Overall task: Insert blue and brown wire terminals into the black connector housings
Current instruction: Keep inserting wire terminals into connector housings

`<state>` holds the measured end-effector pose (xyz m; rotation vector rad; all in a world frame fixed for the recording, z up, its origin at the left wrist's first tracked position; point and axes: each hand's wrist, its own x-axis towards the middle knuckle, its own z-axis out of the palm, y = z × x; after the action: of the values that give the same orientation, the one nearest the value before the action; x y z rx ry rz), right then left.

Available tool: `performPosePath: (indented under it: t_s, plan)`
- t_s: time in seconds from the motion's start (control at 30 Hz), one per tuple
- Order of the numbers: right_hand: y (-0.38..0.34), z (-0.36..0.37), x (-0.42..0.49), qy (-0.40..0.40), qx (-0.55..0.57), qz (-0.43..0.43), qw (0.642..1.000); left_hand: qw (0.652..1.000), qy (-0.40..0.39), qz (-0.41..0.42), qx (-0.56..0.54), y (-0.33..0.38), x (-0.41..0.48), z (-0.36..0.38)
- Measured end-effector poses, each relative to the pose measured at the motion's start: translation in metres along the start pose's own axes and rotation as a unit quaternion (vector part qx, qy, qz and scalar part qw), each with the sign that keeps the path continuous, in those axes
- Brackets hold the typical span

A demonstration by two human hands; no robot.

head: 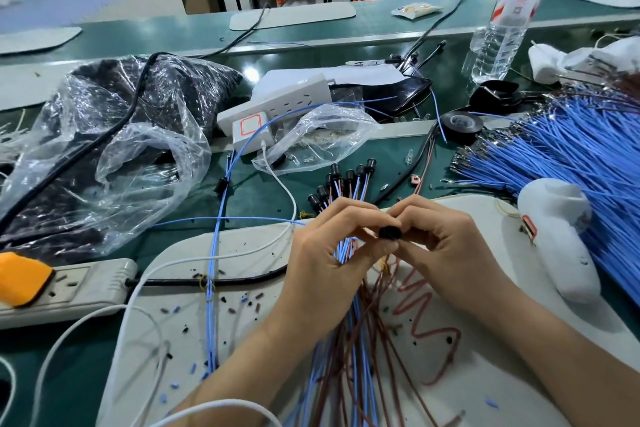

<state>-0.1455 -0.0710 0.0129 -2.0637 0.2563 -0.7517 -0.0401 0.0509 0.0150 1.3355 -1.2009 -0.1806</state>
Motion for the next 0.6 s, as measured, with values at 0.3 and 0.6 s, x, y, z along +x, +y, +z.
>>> performPosePath:
  t_s: [0.3,0.6]
  plan:
    - [-0.001,0.000,0.006,0.057,-0.015,0.059,0.996,0.992,0.066,-0.045,-0.094,-0.006,0.003,-0.002]
    - [-0.009,-0.002,0.079,0.073,-0.298,0.016,0.952,0.988,0.123,-0.073,-0.060,-0.017,0.006,-0.010]
